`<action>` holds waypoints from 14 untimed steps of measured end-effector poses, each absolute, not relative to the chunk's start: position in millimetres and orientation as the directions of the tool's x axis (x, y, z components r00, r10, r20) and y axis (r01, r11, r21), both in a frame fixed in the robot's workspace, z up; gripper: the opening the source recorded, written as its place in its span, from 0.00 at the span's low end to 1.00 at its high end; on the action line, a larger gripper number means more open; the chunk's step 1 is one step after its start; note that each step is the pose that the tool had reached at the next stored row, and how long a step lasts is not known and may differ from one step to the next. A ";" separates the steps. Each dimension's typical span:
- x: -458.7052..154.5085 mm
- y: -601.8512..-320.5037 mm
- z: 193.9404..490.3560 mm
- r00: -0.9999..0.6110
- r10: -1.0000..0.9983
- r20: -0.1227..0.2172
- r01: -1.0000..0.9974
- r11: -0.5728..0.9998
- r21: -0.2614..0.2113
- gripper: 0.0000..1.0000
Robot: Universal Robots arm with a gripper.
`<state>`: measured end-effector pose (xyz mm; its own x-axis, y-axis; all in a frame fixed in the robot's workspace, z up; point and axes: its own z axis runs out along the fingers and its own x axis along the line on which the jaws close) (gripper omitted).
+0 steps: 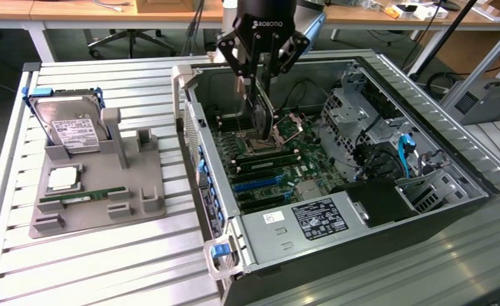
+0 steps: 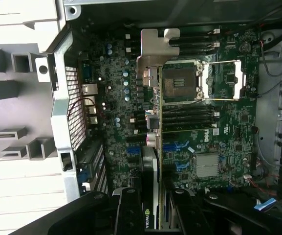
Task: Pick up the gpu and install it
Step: 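Pick up the gpu and move the gpu toward the slot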
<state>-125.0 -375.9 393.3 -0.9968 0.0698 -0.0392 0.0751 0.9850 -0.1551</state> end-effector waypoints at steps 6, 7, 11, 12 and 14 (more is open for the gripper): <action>-123.3 -375.9 390.8 -0.997 0.070 -0.039 0.075 0.985 -0.156 0.27; -122.1 -375.9 390.3 -0.997 0.070 -0.039 0.075 0.985 -0.157 0.27; -118.6 -375.9 388.8 -0.997 0.070 -0.039 0.075 0.985 -0.158 0.27; -118.0 -375.9 388.5 -0.997 0.070 -0.039 0.075 0.985 -0.158 0.27; -116.7 -375.9 387.8 -0.997 0.070 -0.039 0.075 0.985 -0.158 0.27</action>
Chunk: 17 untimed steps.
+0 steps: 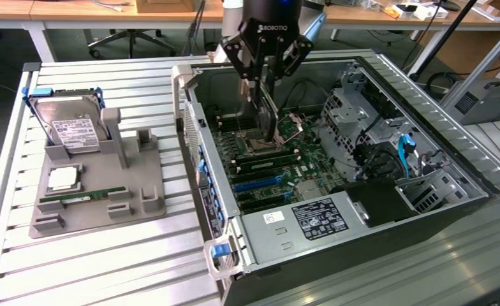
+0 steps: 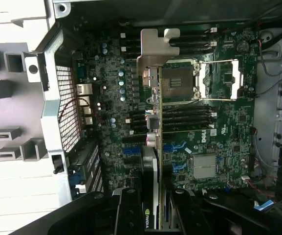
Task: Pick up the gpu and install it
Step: 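Pick up the gpu and move the gpu toward the slot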
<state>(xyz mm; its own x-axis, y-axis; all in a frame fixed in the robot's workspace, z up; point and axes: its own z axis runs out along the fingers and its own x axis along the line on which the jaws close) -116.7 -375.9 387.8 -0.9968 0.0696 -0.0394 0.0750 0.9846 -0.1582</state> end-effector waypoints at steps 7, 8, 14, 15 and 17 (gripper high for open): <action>-114.2 -375.9 385.9 -0.997 0.070 -0.040 0.075 0.984 -0.161 0.27; -114.0 -375.8 385.6 -0.997 0.070 -0.040 0.075 0.984 -0.162 0.27; -112.4 -375.9 384.2 -0.997 0.069 -0.040 0.075 0.983 -0.165 0.27; -111.9 -375.8 383.9 -0.997 0.069 -0.040 0.075 0.983 -0.166 0.27; -111.2 -375.9 383.4 -0.997 0.069 -0.040 0.075 0.983 -0.167 0.27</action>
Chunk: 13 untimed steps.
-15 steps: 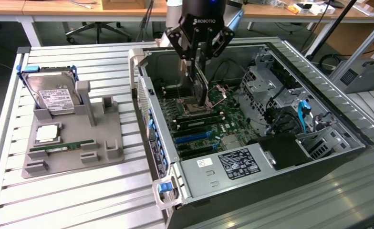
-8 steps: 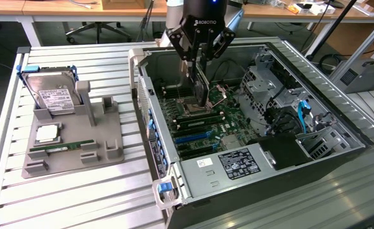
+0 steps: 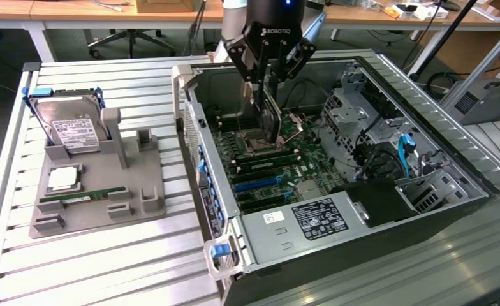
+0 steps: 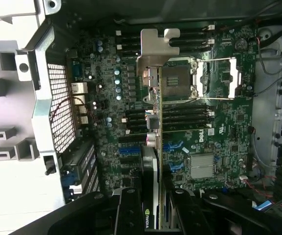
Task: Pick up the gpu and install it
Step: 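Pick up the gpu and move the gpu toward the slot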
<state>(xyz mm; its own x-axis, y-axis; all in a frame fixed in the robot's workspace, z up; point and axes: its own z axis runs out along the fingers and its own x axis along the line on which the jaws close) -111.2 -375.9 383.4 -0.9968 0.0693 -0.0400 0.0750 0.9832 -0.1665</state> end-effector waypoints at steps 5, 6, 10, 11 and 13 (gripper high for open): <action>-108.3 -375.8 381.7 -0.997 0.069 -0.040 0.075 0.983 -0.170 0.27; -107.7 -375.9 381.3 -0.997 0.069 -0.040 0.075 0.983 -0.170 0.27; -105.9 -375.9 380.3 -0.997 0.069 -0.040 0.075 0.982 -0.172 0.27; -105.5 -375.9 380.0 -0.997 0.069 -0.040 0.075 0.982 -0.173 0.27; -104.8 -375.9 379.5 -0.997 0.069 -0.041 0.075 0.982 -0.174 0.27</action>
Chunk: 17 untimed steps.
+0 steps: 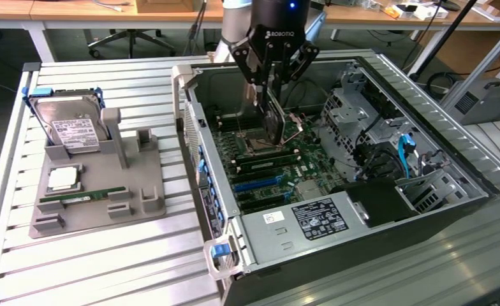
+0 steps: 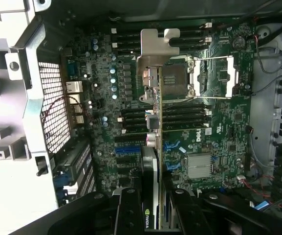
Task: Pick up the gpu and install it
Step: 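Pick up the gpu and move the gpu toward the slot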
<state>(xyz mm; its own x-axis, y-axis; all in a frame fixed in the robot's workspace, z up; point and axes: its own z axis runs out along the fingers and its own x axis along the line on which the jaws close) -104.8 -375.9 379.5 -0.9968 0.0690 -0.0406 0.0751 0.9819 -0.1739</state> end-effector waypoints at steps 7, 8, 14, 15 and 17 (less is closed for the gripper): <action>-100.9 -375.9 376.7 -0.997 0.069 -0.041 0.075 0.981 -0.180 0.27; -100.6 -375.9 376.3 -0.997 0.069 -0.041 0.075 0.981 -0.180 0.27; -98.5 -375.8 373.5 -0.997 0.069 -0.041 0.075 0.980 -0.184 0.27; -98.1 -375.8 372.9 -0.997 0.069 -0.041 0.075 0.980 -0.184 0.27; -97.7 -375.9 372.4 -0.997 0.069 -0.041 0.075 0.980 -0.184 0.27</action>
<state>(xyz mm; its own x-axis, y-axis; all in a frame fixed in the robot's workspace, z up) -97.7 -375.9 372.4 -0.9968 0.0686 -0.0411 0.0751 0.9800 -0.1842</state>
